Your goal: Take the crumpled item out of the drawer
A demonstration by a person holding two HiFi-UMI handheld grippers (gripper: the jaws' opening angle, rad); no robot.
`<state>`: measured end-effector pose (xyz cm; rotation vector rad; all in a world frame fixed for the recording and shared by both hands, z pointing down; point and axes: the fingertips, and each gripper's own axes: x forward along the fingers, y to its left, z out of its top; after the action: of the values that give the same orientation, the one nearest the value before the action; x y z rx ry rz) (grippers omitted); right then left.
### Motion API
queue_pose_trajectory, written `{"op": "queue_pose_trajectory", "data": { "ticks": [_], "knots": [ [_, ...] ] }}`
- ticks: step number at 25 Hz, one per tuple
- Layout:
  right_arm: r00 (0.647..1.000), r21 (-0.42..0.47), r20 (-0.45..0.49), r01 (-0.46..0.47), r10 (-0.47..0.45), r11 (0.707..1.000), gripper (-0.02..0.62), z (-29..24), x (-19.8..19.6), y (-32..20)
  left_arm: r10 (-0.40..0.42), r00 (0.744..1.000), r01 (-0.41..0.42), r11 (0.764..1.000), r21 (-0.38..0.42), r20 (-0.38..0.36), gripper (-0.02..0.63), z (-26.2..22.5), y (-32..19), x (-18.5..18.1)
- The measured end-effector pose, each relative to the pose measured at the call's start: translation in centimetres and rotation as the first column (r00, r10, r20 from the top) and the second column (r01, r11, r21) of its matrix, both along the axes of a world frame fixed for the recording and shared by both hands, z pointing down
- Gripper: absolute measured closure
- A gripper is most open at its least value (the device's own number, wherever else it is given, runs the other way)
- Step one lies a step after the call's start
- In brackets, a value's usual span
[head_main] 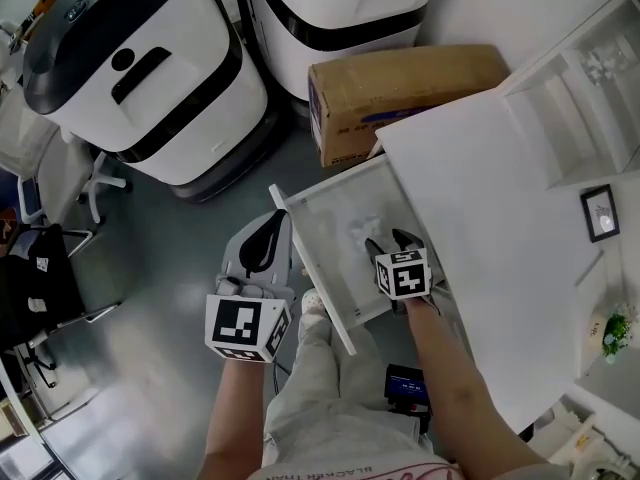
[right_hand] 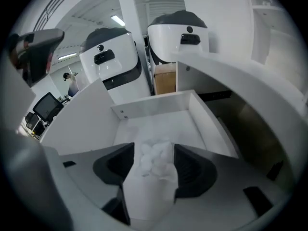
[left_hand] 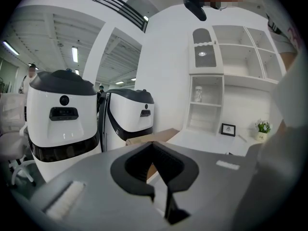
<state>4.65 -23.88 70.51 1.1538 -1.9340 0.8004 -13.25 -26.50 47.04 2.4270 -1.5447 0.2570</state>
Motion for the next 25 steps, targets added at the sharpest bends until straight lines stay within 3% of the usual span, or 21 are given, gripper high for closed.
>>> {"op": "queue_pose_trajectory", "data": {
  "ticks": [10,19,25],
  "knots": [
    [0.994,-0.1,-0.101,-0.058,0.048,0.993,0.367,6.7,1.6,-0.3,0.048,0.999,-0.048,0.997,-0.054,-0.006,0.595,2.9,0.6,1.0],
    [0.995,-0.147,-0.092,-0.045,0.032,0.988,0.377,8.8,1.2,-0.4,0.037,0.999,-0.037,0.995,-0.094,0.002,0.595,4.7,0.7,0.4],
    [0.997,-0.166,-0.074,-0.025,0.013,0.986,0.433,8.8,0.8,-0.1,0.018,1.0,-0.017,0.995,-0.097,0.002,0.595,4.9,0.3,0.2]
  ]
}}
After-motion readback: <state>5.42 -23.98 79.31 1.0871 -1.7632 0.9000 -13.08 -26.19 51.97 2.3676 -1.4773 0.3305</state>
